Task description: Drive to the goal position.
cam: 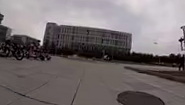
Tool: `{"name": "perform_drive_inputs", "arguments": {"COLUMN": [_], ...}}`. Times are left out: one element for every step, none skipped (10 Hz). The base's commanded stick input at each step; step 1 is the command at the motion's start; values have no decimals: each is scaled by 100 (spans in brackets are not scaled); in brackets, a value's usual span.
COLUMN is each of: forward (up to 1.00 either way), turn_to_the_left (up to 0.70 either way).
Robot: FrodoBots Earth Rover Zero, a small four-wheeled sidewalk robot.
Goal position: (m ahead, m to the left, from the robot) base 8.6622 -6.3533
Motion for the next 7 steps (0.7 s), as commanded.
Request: {"name": "perform_drive_inputs", "arguments": {"forward": [70,70,70,70,70,70,70], "turn_to_the_left": [0,0,0,0,0,0,0]}}
